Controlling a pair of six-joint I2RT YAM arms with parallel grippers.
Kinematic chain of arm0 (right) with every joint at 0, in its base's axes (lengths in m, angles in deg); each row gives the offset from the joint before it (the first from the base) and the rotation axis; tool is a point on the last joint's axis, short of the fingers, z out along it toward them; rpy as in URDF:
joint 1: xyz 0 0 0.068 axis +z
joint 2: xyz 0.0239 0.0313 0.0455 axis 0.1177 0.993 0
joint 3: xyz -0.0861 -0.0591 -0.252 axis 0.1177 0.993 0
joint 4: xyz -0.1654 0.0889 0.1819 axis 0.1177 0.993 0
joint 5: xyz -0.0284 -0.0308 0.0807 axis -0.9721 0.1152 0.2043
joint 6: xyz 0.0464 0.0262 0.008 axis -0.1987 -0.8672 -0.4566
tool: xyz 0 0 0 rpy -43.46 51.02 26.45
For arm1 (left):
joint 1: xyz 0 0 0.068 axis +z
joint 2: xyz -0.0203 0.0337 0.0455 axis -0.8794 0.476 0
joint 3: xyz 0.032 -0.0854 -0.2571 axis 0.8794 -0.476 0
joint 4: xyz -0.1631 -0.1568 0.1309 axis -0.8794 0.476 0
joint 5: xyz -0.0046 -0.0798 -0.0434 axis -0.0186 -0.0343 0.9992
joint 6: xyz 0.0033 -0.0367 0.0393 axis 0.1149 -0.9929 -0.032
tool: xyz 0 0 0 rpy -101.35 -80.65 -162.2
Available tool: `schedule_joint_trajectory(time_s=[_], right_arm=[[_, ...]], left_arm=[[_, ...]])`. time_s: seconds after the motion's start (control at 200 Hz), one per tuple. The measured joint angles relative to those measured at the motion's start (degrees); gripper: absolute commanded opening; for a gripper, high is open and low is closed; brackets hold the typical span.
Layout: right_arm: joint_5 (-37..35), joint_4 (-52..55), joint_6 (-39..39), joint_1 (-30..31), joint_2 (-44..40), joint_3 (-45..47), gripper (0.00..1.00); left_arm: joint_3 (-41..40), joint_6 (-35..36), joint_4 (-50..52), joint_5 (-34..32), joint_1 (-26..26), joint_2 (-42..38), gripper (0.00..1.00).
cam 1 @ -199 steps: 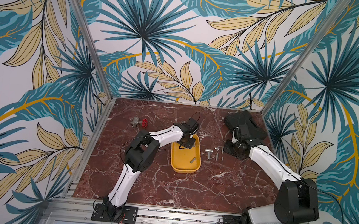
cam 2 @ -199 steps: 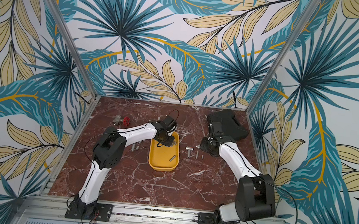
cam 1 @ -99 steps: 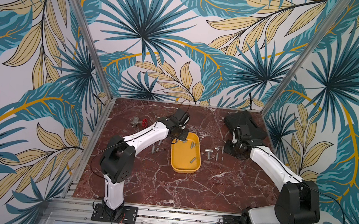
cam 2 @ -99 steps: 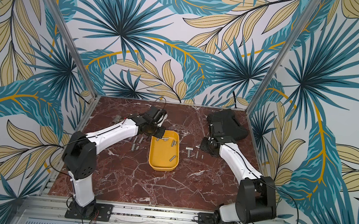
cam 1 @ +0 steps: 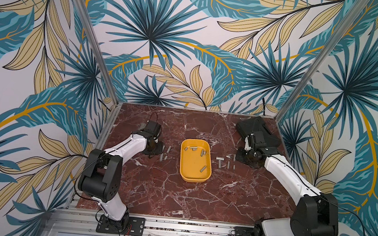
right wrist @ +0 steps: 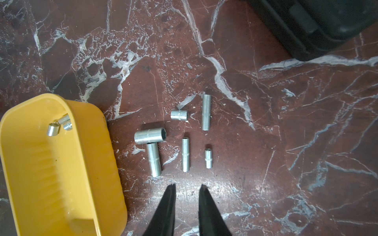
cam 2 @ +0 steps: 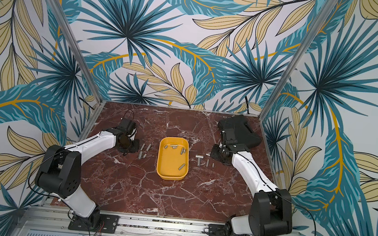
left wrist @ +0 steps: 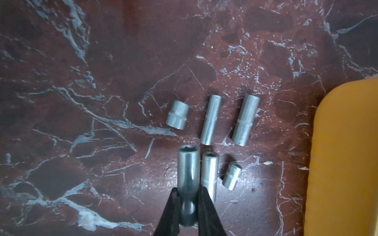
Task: Take out the socket from the storage box
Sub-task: Place the socket head at the center of the board.
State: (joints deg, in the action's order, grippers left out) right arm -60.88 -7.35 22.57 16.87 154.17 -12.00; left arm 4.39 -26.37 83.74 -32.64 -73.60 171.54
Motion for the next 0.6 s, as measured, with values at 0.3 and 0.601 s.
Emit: schedule_joint_trajectory(time_s=[0.3, 0.601], right_arm=[[0.0, 0.0, 0.0, 0.0, -0.1, 0.3, 0.23], [0.0, 0.0, 0.0, 0.0, -0.1, 0.4, 0.23]], left_arm=[[-2.4, 0.0, -1.9, 2.3, 1.2, 3.8, 0.12], [-3.8, 0.0, -4.2, 2.9, 1.3, 4.7, 0.17]])
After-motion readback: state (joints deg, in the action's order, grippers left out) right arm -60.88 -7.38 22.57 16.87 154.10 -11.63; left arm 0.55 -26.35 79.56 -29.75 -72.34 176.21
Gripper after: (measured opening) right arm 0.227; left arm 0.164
